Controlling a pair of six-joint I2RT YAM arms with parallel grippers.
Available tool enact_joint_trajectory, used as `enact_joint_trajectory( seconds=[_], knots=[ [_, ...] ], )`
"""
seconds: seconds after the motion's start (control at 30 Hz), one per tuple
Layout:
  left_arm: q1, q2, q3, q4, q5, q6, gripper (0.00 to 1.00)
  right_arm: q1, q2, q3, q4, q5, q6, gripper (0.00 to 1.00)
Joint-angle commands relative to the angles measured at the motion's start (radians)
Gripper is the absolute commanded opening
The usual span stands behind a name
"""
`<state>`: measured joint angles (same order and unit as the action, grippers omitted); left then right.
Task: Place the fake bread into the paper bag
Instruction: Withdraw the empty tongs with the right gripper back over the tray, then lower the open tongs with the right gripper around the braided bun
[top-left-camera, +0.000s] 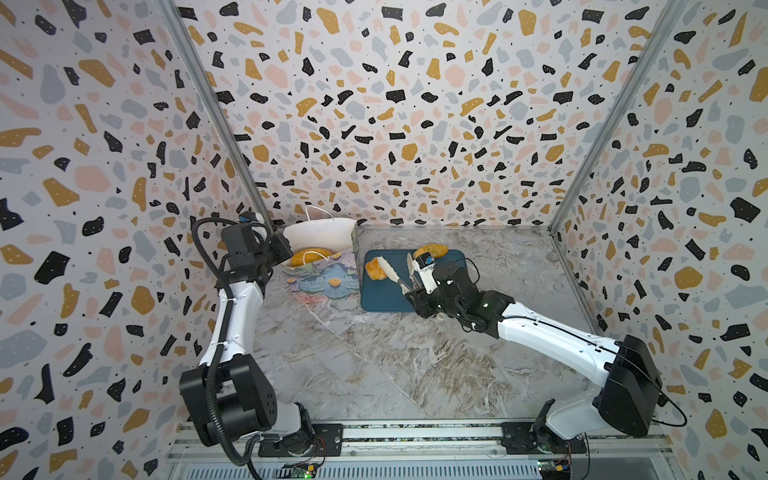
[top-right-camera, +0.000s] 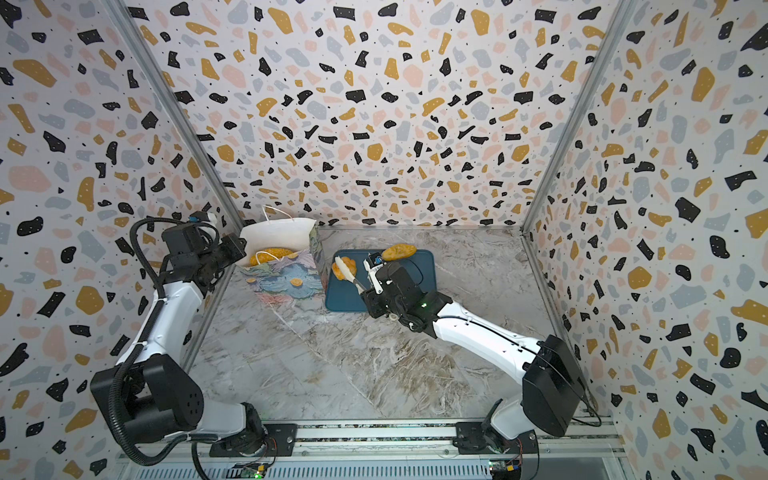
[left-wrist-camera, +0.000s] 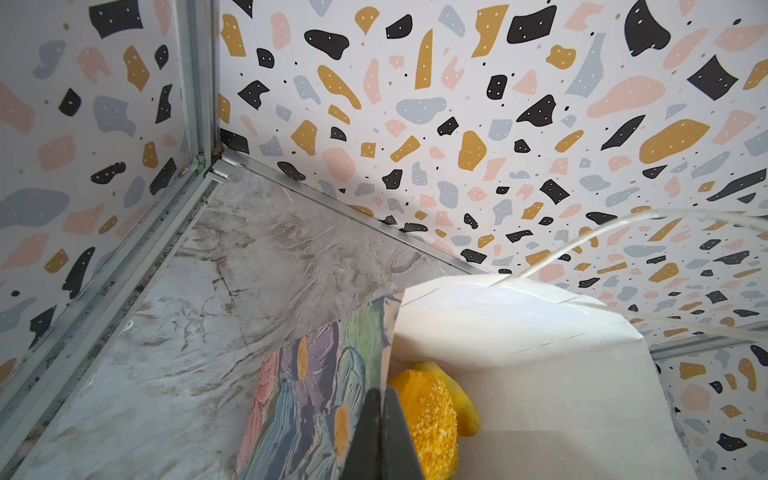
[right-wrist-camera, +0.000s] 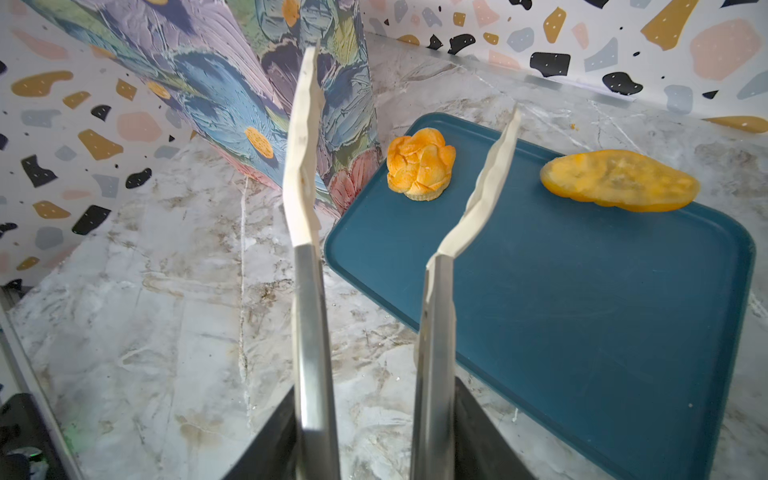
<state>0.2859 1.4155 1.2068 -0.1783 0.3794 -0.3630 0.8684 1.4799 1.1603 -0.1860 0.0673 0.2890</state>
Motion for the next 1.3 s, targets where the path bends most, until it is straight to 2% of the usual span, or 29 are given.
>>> enact_joint_trajectory(
  seconds=[0.0, 0.33, 0.97, 1.27],
  knots=[
    [-0.001, -0.021, 0.005, 0.029, 0.015, 0.002, 0.0, -0.004, 0.024, 0.037, -0.019, 0.045, -0.079, 0.53],
    [-0.001, -0.023, 0.004, 0.03, 0.006, -0.001, 0.0, -0.006, 0.115, 0.076, -0.026, 0.102, -0.187, 0.54],
    [-0.001, -0.017, 0.005, 0.03, 0.008, -0.002, 0.0, -0.076, 0.26, 0.166, -0.019, -0.031, -0.28, 0.57],
    [-0.001, -0.012, 0.003, 0.03, 0.006, -0.002, 0.0, -0.085, 0.357, 0.236, -0.043, -0.017, -0.328, 0.57]
  ],
)
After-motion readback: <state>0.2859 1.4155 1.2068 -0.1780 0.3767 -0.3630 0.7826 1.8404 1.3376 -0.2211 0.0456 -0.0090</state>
